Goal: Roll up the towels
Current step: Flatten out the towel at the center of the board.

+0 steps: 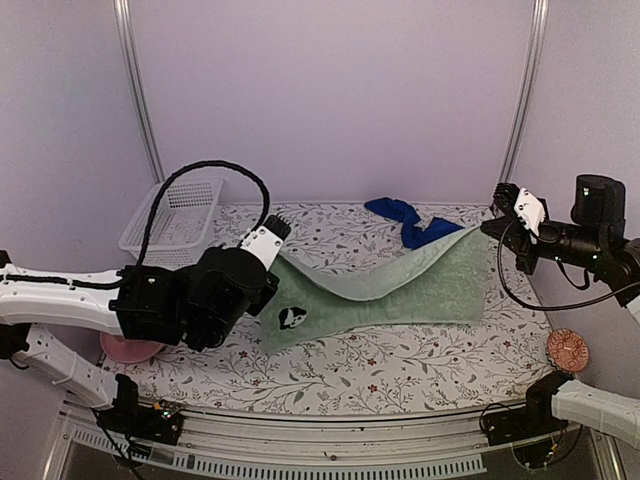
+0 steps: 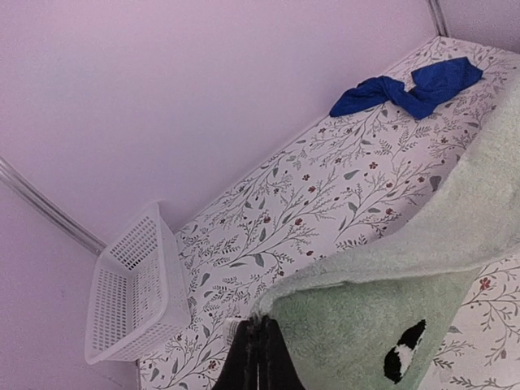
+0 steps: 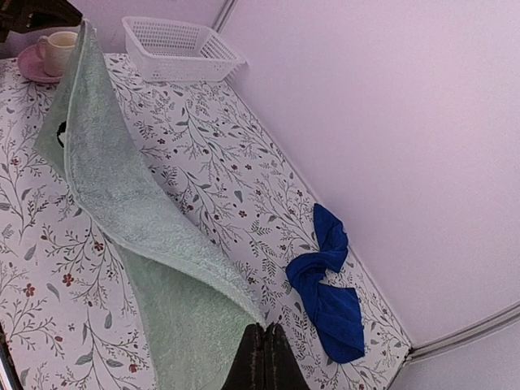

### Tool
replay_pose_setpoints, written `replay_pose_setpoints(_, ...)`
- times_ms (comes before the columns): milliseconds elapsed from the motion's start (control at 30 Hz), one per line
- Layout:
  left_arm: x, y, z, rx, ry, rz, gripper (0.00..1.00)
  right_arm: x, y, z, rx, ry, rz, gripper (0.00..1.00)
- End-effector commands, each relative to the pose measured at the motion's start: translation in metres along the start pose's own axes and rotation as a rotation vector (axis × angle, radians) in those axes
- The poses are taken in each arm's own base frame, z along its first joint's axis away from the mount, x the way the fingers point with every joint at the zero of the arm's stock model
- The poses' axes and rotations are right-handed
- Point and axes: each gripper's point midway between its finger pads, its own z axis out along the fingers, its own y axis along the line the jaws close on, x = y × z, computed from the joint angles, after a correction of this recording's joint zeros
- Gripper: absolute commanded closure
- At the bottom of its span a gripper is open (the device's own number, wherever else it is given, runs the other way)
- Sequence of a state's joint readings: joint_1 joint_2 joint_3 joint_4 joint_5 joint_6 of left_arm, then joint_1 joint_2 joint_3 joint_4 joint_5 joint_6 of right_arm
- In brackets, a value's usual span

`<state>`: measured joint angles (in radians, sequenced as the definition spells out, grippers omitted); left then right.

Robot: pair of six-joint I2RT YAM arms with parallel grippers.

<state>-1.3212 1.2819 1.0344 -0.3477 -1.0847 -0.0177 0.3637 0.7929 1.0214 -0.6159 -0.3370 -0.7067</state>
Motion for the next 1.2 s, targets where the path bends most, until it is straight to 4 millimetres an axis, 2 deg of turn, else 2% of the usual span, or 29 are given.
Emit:
replay_pose_setpoints(0,0.001,0.012,-0.004,-0.093,0.007,-0.068,1.0,0.021,0.022,0.001,-0.094,0.066,0.018,0.98)
replay_pose_setpoints(100,0.019,0.02,0.021,-0.119,0.092,-0.084,1.0,0.06,0.003,0.028,0.008,0.215,0.069,0.98)
replay_pose_setpoints(233,0.048,0.027,0.078,-0.099,0.192,-0.108,1.0,0.12,-0.018,0.067,0.097,0.416,0.126,0.98)
replay_pose_setpoints(400,0.08,0.025,0.152,-0.062,0.259,-0.106,1.0,0.185,-0.058,0.107,0.144,0.549,0.234,0.98)
replay_pose_setpoints(500,0.102,0.012,0.19,-0.04,0.317,-0.062,1.0,0.219,-0.06,0.136,0.106,0.613,0.234,0.98)
replay_pose_setpoints(567,0.116,0.006,0.211,-0.039,0.35,-0.041,1.0,0.233,-0.061,0.152,0.087,0.633,0.22,0.98)
replay_pose_setpoints(633,0.13,0.001,0.231,-0.029,0.371,-0.038,1.0,0.24,-0.068,0.165,0.098,0.641,0.208,0.98)
replay_pose_setpoints(700,0.132,0.003,0.244,-0.027,0.367,-0.059,1.0,0.241,-0.08,0.175,0.13,0.626,0.188,0.98)
replay_pose_setpoints(833,0.123,0.022,0.261,-0.077,0.316,-0.077,1.0,0.24,-0.1,0.193,0.169,0.596,0.13,0.98)
replay_pose_setpoints(967,0.131,0.035,0.272,-0.097,0.323,-0.072,1.0,0.234,-0.117,0.206,0.196,0.568,0.105,0.98)
replay_pose_setpoints(1067,0.131,0.034,0.27,-0.071,0.308,-0.084,1.0,0.23,-0.117,0.208,0.194,0.547,0.098,0.98)
replay_pose_setpoints(1167,0.132,0.025,0.26,-0.007,0.295,-0.099,1.0,0.23,-0.099,0.196,0.145,0.543,0.07,0.98)
